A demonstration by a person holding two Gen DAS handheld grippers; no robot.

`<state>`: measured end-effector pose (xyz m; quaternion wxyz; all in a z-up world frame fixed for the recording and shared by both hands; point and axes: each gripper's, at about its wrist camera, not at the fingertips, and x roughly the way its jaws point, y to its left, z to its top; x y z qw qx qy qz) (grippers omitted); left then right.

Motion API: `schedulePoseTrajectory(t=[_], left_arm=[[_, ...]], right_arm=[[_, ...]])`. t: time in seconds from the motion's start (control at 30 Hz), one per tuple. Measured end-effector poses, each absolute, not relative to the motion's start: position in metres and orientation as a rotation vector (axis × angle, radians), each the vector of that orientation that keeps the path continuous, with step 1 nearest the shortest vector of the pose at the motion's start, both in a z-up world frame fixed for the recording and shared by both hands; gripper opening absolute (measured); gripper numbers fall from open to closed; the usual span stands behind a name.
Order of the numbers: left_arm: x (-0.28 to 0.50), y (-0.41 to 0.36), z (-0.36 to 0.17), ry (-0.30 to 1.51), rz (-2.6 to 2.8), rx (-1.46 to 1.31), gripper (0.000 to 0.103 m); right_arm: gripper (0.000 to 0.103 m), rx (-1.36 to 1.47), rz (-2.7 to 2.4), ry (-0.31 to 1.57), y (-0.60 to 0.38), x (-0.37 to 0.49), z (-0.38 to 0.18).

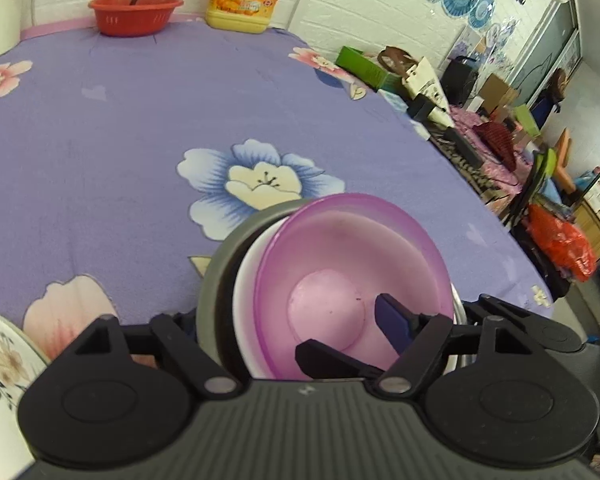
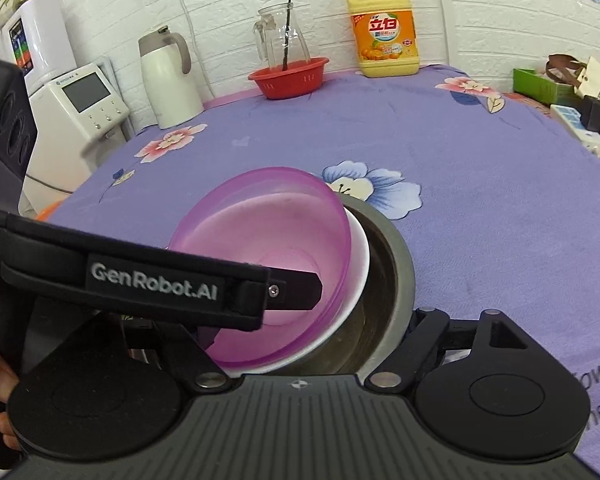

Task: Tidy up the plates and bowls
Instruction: 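Press the pink bowl down into the white bowl with both tools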

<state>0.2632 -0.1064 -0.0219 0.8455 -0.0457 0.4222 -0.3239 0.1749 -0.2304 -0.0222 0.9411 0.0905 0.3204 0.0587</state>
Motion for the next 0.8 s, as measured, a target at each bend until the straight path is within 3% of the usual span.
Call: schedulePoseTrajectory(t=[0.3, 0.57, 0.8], left_arm=[[0.245, -0.082, 0.002, 0.822, -0.661, -0.132, 0.078], [0.224, 0.005, 0.029, 0.731, -0.496, -0.143, 0.078], [0.208, 0.079, 0.013, 0.750, -0.341, -0.177, 0.078]], right_arm=[[0.103, 0.144, 0.119, 0.622, -0.219, 0.163, 0.000], [0.103, 0.091, 0.278, 0.560, -0.157, 0.168, 0.023], [0.103, 0.043, 0.457, 0.592, -0.086, 0.176, 0.020]])
